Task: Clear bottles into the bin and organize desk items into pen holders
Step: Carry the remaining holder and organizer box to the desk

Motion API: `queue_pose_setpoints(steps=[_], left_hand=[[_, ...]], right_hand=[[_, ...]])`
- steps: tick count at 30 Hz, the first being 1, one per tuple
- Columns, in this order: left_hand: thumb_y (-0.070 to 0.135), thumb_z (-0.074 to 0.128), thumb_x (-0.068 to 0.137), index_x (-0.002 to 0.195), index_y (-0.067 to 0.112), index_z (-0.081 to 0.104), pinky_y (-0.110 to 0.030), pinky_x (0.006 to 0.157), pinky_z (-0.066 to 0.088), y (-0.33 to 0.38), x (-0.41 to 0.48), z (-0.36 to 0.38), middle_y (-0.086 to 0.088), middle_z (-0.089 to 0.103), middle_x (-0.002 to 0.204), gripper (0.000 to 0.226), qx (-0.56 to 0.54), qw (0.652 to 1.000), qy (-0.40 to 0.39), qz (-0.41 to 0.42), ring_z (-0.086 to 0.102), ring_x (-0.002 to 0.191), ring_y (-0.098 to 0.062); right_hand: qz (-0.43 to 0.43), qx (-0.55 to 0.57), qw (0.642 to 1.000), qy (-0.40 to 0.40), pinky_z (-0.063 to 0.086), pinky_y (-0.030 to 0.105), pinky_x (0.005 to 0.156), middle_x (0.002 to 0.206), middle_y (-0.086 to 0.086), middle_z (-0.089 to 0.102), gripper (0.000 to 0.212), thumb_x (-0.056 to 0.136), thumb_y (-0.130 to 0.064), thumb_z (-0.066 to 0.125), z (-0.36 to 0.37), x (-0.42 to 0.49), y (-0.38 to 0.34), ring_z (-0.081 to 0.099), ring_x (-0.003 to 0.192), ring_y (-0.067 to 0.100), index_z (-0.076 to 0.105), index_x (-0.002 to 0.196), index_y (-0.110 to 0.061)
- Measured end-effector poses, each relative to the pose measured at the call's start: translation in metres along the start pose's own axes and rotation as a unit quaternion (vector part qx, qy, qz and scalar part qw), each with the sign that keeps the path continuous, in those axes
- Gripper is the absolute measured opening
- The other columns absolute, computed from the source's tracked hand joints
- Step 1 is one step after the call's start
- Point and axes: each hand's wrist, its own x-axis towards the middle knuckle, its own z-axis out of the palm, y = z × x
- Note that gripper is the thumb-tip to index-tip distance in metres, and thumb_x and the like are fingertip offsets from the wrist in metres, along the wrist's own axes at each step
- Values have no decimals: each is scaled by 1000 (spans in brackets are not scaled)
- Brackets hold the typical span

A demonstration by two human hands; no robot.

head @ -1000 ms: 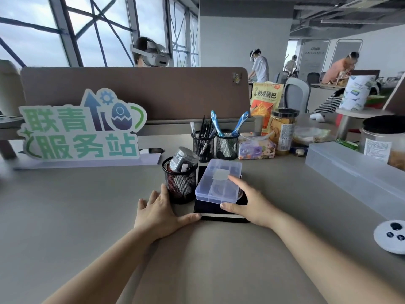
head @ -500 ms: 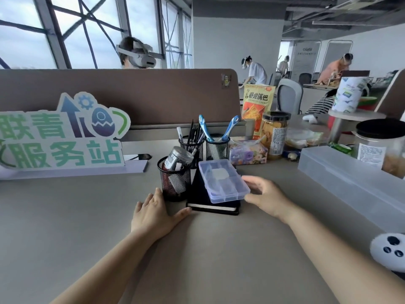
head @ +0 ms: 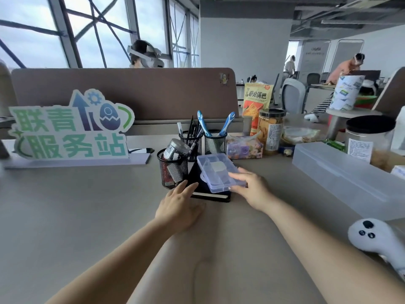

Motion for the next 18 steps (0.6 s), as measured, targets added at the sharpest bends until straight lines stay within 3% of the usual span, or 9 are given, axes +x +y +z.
queue_pose_setpoints(steps=[4, 6, 12, 16, 18], left_hand=[[44, 65, 83, 147, 31, 30, -32, 105, 36, 6, 8, 2, 4, 29, 152, 74, -50, 998, 27, -13, 37, 135, -21], [34, 69, 83, 142, 27, 41, -30, 99, 41, 8, 12, 2, 3, 40, 144, 66, -72, 996, 49, -11, 46, 127, -20], [14, 58, 90, 130, 22, 56, -29, 95, 41, 16, 22, 14, 2, 51, 134, 41, -103, 990, 96, 2, 51, 120, -22], [9, 60, 88, 119, 22, 63, -29, 89, 44, 16, 32, 17, 3, 59, 124, 33, -123, 986, 114, 15, 56, 111, -22], [9, 61, 87, 118, 22, 64, -28, 88, 45, 17, 37, 19, 3, 60, 123, 33, -127, 985, 115, 19, 56, 110, -21]], right_hand=[[27, 21, 995, 95, 19, 15, 105, 150, 20, 33, 48, 87, -6, 66, -17, -8, 13, 32, 140, 25, 51, 132, 0], [58, -2, 990, 126, 19, 19, 108, 151, 20, 32, 47, 88, -7, 64, -30, -12, 28, 30, 141, 25, 51, 133, -2], [119, -123, 984, 54, 25, 29, 110, 154, 7, 30, 47, 93, -1, 53, -41, -17, 62, 33, 139, 24, 48, 138, -14], [99, -143, 984, 39, 26, 30, 111, 155, 4, 29, 53, 93, 6, 42, -37, -5, 65, 32, 140, 23, 46, 140, -19], [101, -160, 981, 31, 33, 32, 107, 152, 5, 35, 54, 91, 7, 40, -35, 2, 67, 41, 133, 26, 46, 138, -20]])
